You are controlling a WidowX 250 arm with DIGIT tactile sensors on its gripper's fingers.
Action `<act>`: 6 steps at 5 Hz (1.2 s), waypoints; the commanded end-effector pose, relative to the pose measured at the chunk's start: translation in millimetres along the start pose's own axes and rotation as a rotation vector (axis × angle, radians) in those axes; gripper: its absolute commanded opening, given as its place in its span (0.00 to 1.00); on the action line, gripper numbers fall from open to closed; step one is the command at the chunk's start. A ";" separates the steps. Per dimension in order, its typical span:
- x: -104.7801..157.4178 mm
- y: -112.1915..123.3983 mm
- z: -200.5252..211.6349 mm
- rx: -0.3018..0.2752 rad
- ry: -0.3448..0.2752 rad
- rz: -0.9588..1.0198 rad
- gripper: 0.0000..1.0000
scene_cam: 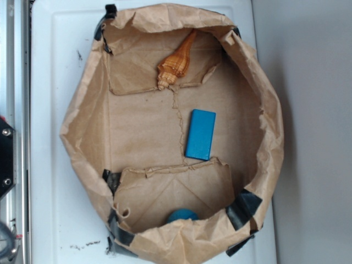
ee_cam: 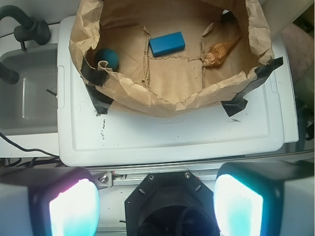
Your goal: Grab the shell.
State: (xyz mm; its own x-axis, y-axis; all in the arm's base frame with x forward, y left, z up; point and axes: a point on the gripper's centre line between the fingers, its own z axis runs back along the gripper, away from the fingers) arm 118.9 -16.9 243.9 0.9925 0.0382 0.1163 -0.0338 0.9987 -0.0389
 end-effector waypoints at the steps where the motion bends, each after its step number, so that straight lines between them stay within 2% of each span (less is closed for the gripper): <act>1: 0.0 0.0 0.0 0.000 0.000 0.000 1.00; 2: 48.6 49.2 -29.3 0.006 -0.004 0.115 1.00; 3: 5.0 7.7 -11.6 0.101 -0.121 0.226 1.00; 6: 5.0 7.7 -11.6 0.101 -0.121 0.226 1.00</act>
State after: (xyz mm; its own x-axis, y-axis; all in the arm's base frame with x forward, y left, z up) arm 123.7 -12.7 225.2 0.9412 0.2561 0.2203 -0.2677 0.9632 0.0239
